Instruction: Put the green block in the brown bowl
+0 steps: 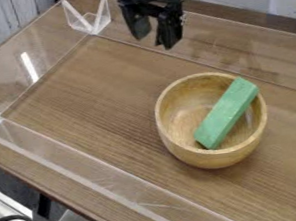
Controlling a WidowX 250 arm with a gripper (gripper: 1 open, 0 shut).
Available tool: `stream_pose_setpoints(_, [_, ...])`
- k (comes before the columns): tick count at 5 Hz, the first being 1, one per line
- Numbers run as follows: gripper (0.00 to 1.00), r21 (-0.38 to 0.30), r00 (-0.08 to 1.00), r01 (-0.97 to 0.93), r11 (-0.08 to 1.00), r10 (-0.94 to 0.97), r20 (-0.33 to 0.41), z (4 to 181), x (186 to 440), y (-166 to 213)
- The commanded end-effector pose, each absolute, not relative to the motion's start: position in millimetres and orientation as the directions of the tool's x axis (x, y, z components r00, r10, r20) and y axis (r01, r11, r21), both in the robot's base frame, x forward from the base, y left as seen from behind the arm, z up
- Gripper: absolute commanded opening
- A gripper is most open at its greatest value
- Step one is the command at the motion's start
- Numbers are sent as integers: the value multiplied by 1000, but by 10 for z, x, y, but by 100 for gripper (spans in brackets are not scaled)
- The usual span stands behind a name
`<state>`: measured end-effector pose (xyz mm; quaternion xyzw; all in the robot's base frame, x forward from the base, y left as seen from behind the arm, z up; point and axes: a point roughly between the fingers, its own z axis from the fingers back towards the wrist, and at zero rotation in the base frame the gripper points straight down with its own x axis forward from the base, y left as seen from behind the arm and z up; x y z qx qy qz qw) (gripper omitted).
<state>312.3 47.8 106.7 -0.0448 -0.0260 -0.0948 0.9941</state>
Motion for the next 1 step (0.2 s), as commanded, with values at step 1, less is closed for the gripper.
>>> stream_pose_setpoints(1, [100, -59, 976, 194, 979, -186, 115, 1163, 3276, 516])
